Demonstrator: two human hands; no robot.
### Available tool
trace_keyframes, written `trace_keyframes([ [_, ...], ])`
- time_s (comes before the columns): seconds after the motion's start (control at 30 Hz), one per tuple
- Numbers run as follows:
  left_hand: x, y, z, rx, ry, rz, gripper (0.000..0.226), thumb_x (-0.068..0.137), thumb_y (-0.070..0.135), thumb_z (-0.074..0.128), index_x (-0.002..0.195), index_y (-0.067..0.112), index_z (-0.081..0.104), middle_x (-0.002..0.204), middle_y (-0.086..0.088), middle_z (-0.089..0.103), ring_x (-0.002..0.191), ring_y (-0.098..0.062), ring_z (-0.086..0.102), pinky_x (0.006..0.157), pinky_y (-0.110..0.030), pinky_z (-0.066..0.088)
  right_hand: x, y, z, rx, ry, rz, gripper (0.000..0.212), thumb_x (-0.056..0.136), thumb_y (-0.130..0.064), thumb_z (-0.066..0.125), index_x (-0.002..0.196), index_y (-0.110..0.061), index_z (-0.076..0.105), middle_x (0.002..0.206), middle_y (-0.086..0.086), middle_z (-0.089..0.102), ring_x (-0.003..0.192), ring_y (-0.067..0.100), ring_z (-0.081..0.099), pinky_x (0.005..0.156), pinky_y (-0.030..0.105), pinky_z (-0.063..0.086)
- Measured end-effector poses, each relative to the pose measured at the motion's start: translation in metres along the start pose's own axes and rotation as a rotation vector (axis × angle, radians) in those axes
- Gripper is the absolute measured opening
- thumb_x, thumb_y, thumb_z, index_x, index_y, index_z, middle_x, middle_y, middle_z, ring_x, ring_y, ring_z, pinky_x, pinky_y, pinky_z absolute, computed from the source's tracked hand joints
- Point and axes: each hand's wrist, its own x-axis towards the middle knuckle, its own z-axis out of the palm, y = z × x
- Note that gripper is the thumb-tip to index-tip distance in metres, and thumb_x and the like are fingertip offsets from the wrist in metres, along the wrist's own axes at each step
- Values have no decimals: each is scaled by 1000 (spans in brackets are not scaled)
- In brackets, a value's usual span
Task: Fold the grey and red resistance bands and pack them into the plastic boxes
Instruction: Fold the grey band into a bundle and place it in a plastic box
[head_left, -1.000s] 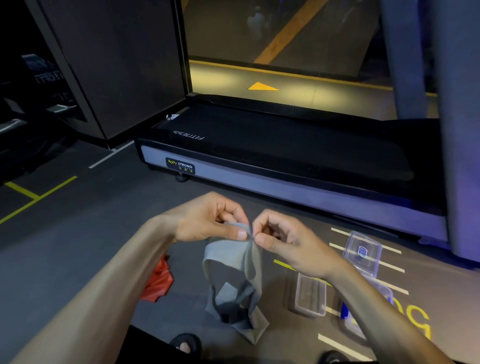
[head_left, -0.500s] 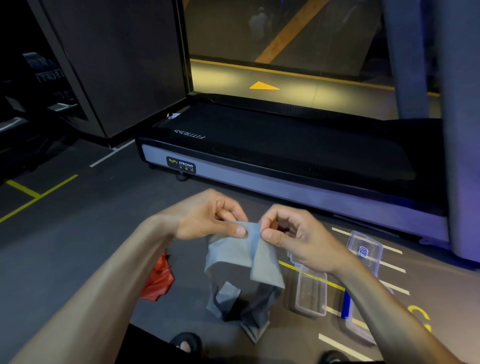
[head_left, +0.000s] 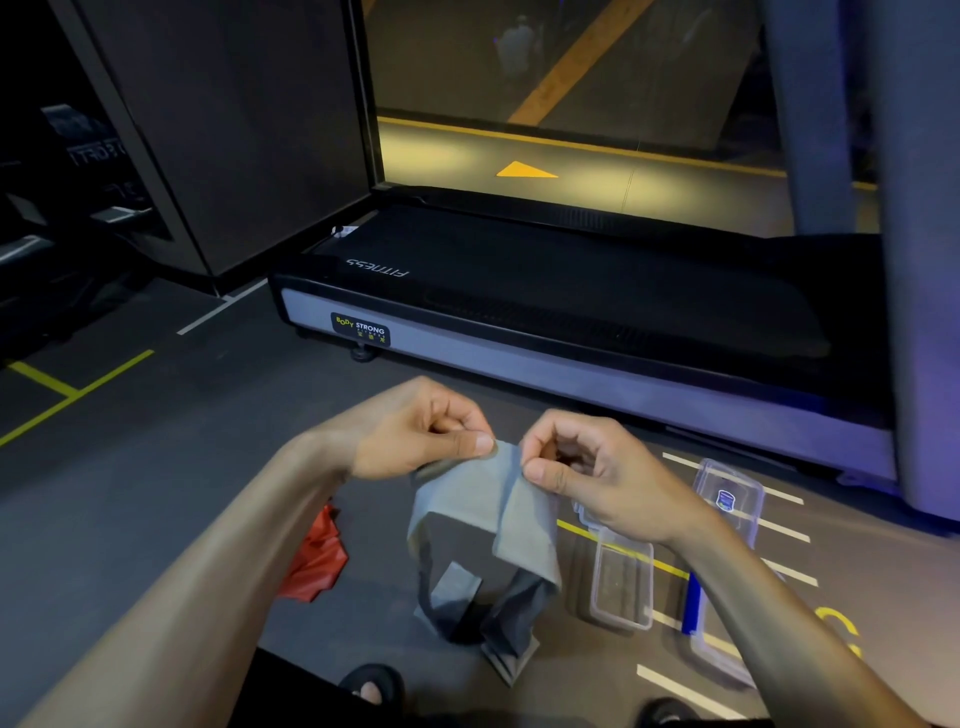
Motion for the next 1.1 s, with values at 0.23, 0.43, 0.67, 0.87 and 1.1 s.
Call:
trace_keyframes([
  [0.23, 2, -2, 3, 15, -5, 18, 11, 93, 19, 75, 96, 8, 75, 76, -14, 74, 69, -6, 56, 68, -21, 44, -1, 1, 0, -22, 28, -18, 7, 96, -10, 68, 95, -4, 66, 92, 17, 65, 81, 29, 60, 74, 33, 50],
  [0.43, 2, -3, 2, 0, -34, 0, 14, 92, 18, 75, 100, 7, 75, 91, -17, 77, 78, -12, 64, 72, -26, 49, -1, 2, -1, -31, 37, -22, 9, 96, -15, 69, 94, -7, 66, 90, 14, 66, 77, 21, 59, 72, 29, 48],
  [0.67, 2, -7, 2, -20, -20, 3, 17, 92, 29, 76, 98, 14, 76, 88, -23, 75, 77, -19, 58, 74, -38, 44, -1, 3, 0, -29, 39, -21, 10, 96, -15, 69, 95, -5, 66, 90, 17, 65, 80, 33, 59, 71, 35, 50],
  [0.87, 3, -9, 2, -30, -28, -4, 14, 89, 25, 79, 96, 13, 76, 89, -22, 76, 78, -21, 61, 73, -37, 45, -1, 4, 0, -49, 32, -22, 10, 97, -14, 68, 95, -5, 66, 90, 17, 65, 82, 36, 59, 73, 43, 50],
  [1.1, 7, -1, 13, -119, -82, 42, 14, 92, 11, 74, 95, -3, 71, 77, -26, 67, 75, -22, 50, 71, -35, 40, 1, 4, 9, 112, 46, -25, 5, 96, -17, 64, 95, -12, 64, 126, 2, 67, 117, 19, 64, 99, 34, 48],
])
